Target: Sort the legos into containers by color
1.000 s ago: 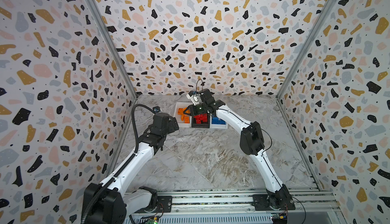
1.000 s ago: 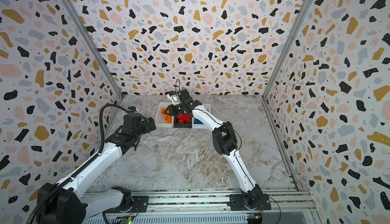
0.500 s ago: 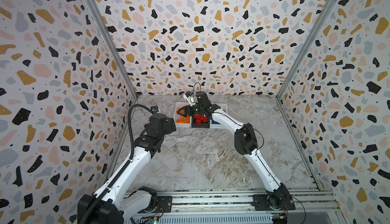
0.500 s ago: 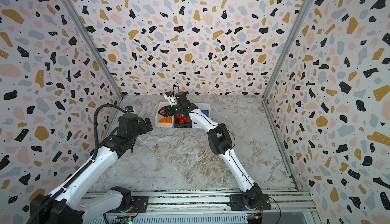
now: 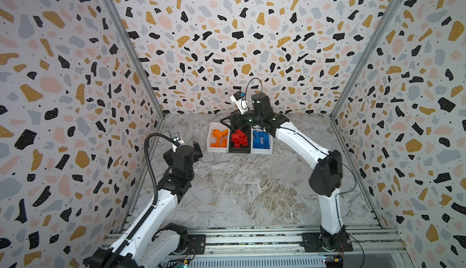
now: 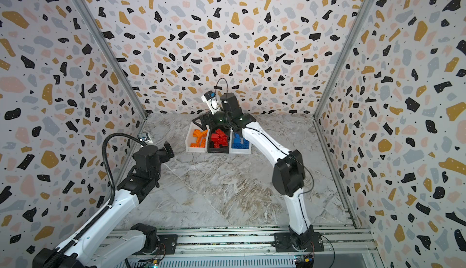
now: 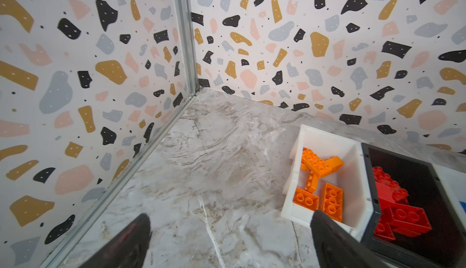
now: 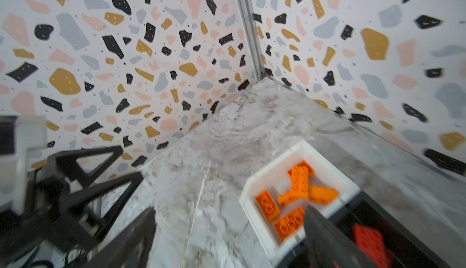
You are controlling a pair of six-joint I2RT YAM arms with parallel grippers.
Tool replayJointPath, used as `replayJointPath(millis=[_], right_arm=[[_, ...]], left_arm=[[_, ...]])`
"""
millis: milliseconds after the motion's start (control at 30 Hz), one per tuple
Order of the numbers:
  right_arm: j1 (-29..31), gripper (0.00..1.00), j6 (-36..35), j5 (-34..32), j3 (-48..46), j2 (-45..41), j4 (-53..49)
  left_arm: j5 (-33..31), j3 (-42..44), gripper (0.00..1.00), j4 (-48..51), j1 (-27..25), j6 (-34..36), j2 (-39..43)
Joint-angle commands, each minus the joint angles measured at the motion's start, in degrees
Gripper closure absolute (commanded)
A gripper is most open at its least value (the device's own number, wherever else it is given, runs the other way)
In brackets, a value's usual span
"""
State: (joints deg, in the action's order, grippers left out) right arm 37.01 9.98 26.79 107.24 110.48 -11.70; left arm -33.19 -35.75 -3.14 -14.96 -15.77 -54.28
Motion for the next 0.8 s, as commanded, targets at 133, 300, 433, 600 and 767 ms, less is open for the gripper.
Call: replayJointPath(millis=[133, 300, 433, 600, 767], right_arm=[[-8.28, 0.06, 1.58, -18.72, -40.94, -29.20, 10.53], [-14.39, 0.01, -1.44, -30.90, -60.70, -44.26, 14.34], [-17.13, 0.01, -4.91, -36.63, -70.77, -51.51, 17.74], [-21.17, 0.01, -5.75, -39.63, -79.60, -57.09, 25.36], [-25.64, 0.01, -7.08, -40.99, -86.65, -56.82, 39.48]], left_arm=[[-6.94, 8.28, 0.00, -16.91, 0.55, 4.85, 1.16], [-7.02, 13.64, 0.00, -24.46, 0.57, 5.17, 0.58], [-7.18, 16.89, 0.00, -32.52, 0.55, 6.39, -2.18], [-9.72, 19.36, 0.00, -38.78, 0.55, 7.43, -7.60], [-12.14, 27.10, 0.00, -48.66, 1.16, 9.17, -8.16]])
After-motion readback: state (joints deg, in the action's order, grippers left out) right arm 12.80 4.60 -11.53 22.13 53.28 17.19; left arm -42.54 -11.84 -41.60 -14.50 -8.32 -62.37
